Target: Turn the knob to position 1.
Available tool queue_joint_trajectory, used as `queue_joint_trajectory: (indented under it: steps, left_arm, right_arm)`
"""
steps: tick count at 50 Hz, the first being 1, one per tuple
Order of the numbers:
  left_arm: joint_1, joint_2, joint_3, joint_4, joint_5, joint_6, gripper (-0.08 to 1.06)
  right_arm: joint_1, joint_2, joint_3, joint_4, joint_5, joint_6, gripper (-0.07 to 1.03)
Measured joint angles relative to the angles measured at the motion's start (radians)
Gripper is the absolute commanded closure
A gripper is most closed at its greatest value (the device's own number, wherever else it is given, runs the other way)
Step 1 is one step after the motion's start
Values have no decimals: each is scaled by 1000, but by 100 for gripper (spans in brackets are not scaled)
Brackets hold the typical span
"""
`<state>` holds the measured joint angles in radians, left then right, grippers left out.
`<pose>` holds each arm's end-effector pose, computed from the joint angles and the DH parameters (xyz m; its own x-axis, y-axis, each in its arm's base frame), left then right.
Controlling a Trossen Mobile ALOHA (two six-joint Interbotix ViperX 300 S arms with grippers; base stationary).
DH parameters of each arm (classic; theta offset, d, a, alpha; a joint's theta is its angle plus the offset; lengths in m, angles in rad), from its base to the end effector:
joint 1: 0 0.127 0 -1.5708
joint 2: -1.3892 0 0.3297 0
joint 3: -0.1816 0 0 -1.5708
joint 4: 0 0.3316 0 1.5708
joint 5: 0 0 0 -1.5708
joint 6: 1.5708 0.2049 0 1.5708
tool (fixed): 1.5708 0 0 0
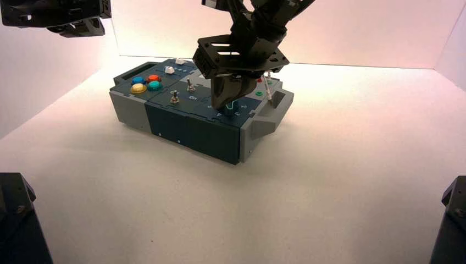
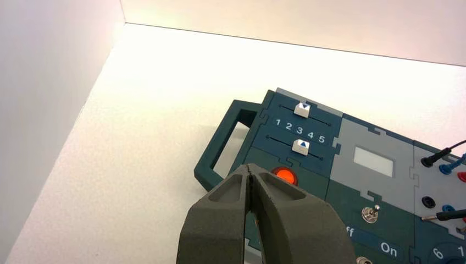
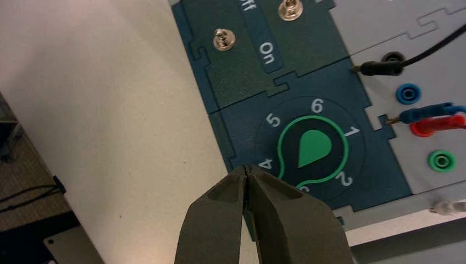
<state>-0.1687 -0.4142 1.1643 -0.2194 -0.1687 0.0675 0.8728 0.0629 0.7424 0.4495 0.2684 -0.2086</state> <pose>0.3337 -0.0493 0.1086 0.8273 -0.1038 -0.5521 0.0554 0.9931 -0.1037 0.2462 0.3302 0.0314 0.2304 0.4540 -0.8607 -0.6523 0.7284 0.2095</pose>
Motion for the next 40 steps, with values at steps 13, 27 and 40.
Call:
queue_joint_trajectory:
  steps: [13, 27, 40]
  left_arm:
    - [2, 0, 0, 0, 0, 0, 101]
    - [0, 0, 0, 2, 0, 0, 100]
    - [0, 0, 0, 0, 0, 0, 100]
  right_arm:
    - [-2, 0, 0, 0, 5, 0, 98]
    - [-26, 2, 0, -2, 18, 0, 98]
    - [-43, 5, 0, -8, 25, 0, 98]
